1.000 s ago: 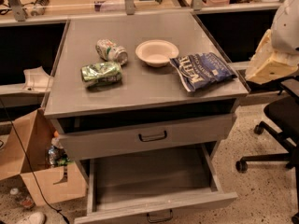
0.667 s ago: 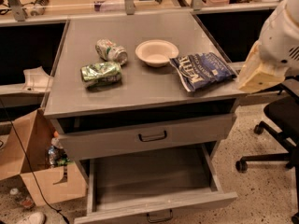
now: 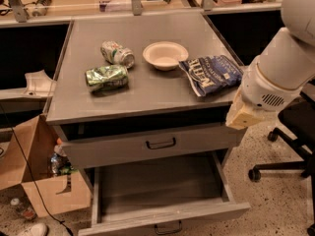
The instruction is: Close middle drawer
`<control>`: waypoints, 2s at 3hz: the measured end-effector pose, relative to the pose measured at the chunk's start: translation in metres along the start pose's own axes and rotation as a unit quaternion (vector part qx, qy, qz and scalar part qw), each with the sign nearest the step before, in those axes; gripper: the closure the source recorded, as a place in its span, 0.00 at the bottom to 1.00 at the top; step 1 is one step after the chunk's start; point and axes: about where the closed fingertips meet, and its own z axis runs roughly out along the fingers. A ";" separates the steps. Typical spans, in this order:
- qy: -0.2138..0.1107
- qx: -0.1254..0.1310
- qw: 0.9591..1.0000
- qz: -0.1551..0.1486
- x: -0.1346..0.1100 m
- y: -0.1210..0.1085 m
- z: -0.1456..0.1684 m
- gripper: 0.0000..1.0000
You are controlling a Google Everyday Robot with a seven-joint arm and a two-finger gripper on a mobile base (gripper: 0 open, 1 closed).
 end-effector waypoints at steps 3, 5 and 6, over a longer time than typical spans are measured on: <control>-0.004 -0.050 0.998 0.042 0.022 0.052 0.045 1.00; -0.009 -0.083 0.994 0.067 0.042 0.084 0.084 1.00; -0.021 -0.107 0.990 0.085 0.047 0.110 0.107 1.00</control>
Offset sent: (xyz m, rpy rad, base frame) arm -0.0482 0.0046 -0.0514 0.0377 0.1364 -0.0606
